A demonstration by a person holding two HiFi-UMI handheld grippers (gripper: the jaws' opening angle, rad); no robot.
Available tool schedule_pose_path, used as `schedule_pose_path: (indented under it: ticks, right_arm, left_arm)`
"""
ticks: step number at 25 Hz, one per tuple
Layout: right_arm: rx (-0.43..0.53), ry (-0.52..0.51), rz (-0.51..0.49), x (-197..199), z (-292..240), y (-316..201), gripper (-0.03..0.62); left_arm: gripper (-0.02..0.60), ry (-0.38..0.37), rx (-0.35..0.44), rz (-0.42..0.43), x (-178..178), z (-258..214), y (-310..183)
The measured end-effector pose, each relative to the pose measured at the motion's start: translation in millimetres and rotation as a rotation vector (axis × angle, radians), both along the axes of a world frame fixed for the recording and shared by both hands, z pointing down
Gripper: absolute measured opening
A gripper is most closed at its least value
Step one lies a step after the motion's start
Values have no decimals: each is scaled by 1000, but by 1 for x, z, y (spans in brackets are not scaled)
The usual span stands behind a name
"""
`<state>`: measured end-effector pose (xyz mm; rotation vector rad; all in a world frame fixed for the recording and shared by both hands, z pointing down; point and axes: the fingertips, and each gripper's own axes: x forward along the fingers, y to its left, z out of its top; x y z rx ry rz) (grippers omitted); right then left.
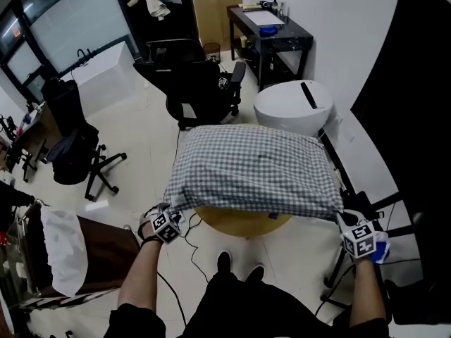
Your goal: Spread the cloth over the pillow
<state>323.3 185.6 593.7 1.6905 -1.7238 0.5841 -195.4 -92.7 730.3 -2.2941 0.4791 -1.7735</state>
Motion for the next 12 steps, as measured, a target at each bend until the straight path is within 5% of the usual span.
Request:
schedule_pose_path:
  ticks: [9,12]
  right_arm:
    - [-119,-59,97,-10,43,21,12]
    - [-137,-64,134,-9,51,24,12]
  left_arm:
    - [201,-77,15,44,-26,40,-27]
    - [79,-86,30,86,-27,42,-32]
